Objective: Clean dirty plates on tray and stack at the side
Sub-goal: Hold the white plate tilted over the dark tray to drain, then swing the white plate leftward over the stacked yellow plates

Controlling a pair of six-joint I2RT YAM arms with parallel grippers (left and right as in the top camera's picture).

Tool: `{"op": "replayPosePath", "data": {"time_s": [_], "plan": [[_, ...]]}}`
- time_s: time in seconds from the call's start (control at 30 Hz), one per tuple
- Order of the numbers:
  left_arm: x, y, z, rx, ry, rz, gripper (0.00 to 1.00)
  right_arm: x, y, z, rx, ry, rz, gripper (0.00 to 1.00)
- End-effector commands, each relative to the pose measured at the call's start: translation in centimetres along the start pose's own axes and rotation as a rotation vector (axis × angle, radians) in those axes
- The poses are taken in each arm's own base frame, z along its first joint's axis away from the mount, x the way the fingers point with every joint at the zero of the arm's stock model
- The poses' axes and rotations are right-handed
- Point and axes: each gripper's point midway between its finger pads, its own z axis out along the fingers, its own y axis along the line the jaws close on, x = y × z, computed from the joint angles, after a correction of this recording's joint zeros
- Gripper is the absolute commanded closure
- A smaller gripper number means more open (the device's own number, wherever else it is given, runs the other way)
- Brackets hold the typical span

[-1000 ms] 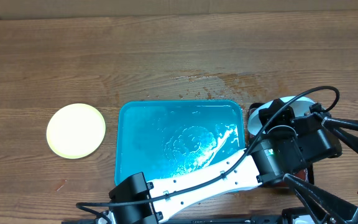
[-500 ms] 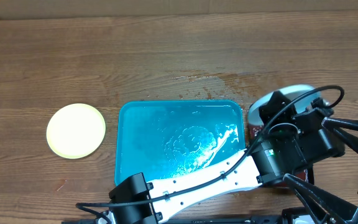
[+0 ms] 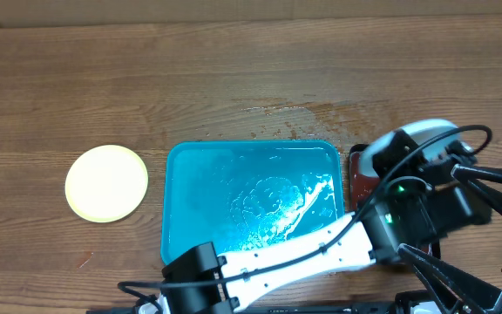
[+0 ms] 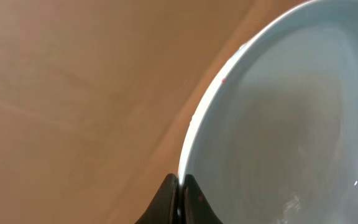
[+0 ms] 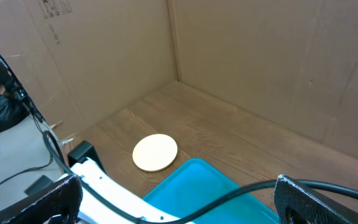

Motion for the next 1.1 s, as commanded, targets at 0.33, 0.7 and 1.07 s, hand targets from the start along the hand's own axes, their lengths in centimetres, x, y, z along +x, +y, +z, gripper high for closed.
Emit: {"op": "replayPosePath", "data": {"time_s": [0.33,0.7,1.07], "plan": [[0.9,-0.1,0.5,-0.102,0.047,0.014,0.96,-0.2,0.6,-0.4,-0.013,-0.014,-0.019,0.00],[0.8,-2.1,0.5,0.035,0.027,-0.014,0.96,-0.2,0.6,-0.4,-0.012,-0.014,-0.019,0.00],[0.6,-2.7,-1.1,0.563,0.159,-0.356,0.96,1.0,-3.6,0.7,0.164,0.045,0.115,0.00]]}}
